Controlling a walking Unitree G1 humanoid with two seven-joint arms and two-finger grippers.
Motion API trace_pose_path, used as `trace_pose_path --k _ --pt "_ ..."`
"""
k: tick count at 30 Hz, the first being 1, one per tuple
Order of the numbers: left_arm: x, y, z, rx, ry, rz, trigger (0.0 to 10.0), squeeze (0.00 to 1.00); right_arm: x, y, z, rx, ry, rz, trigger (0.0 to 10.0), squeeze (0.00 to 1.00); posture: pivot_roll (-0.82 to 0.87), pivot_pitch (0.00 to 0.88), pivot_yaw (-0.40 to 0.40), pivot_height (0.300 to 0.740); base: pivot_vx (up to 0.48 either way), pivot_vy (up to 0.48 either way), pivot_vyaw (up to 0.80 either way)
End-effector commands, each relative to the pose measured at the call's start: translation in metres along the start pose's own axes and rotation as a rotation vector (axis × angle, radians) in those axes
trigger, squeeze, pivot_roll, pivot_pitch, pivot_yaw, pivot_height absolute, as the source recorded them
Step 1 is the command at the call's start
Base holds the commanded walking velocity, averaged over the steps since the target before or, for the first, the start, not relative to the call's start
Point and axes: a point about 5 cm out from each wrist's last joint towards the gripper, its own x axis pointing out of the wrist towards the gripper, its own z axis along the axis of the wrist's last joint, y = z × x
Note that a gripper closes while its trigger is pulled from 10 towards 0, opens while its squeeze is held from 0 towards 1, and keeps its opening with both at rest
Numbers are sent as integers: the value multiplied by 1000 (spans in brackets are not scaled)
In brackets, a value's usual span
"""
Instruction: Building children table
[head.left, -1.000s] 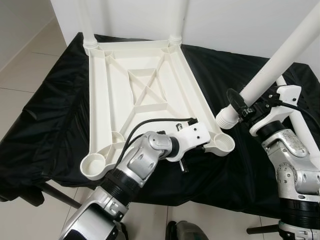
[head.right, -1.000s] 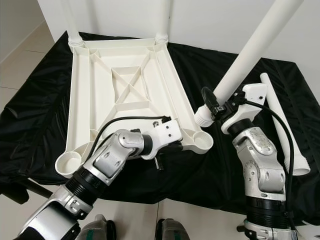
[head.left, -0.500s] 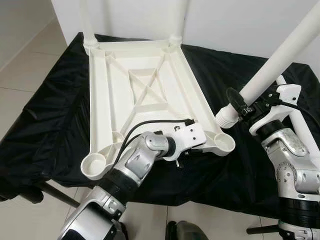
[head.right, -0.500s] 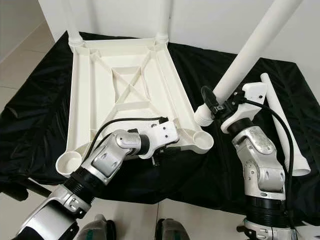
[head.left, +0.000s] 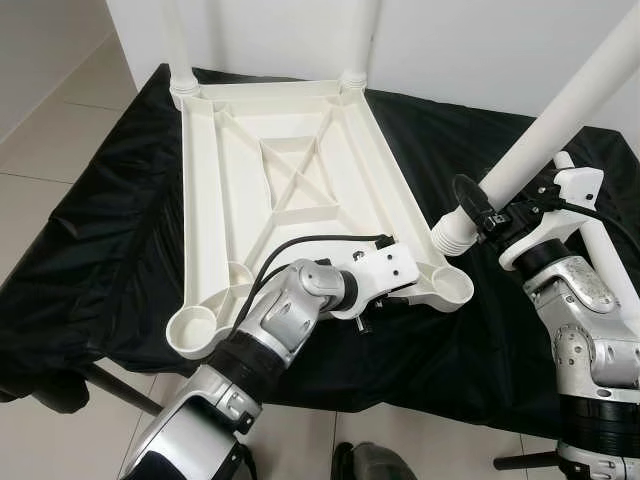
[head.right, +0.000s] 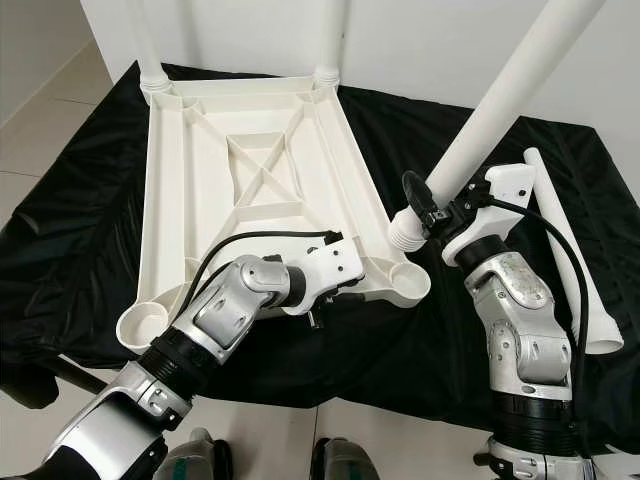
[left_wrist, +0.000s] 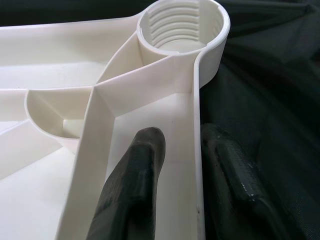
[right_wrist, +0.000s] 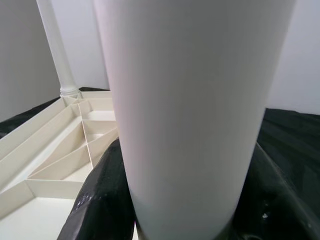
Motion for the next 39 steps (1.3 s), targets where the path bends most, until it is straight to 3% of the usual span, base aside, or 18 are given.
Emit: trace_pose_path --k 1,21,22,23,31,32,33,39 --pt "3 4 -19 -44 92 152 10000 0 -5 0 2 -4 2 17 10000 0 -68 73 -30 740 0 0 0" --pt "6 1 -10 -15 101 109 10000 0 -7 1 0 1 7 8 10000 0 -67 71 -18 740 0 0 0" --pt "6 -1 -13 -8 110 98 863 0 -8 0 0 2 12 9 10000 0 -70 71 -18 740 0 0 0" --pt "6 -3 -15 -6 110 87 0 0 -9 -1 -1 1 16 7 10000 0 -73 71 -19 740 0 0 0" --pt "5 -5 -19 -10 129 74 0 0 -16 -5 -2 1 38 -9 10000 0 -77 70 -22 740 0 0 0" --pt "5 -4 -20 0 139 77 3216 0 -17 -6 -2 2 43 -7 10000 0 -78 69 -23 740 0 0 0" --pt "4 -4 -21 12 149 75 10000 0 -18 -6 -2 4 48 -6 10000 0 -78 69 -23 740 0 0 0" --pt "2 -4 -23 35 157 67 10000 0 -20 -6 -6 9 89 10 10000 0 -71 62 -29 740 0 0 0"
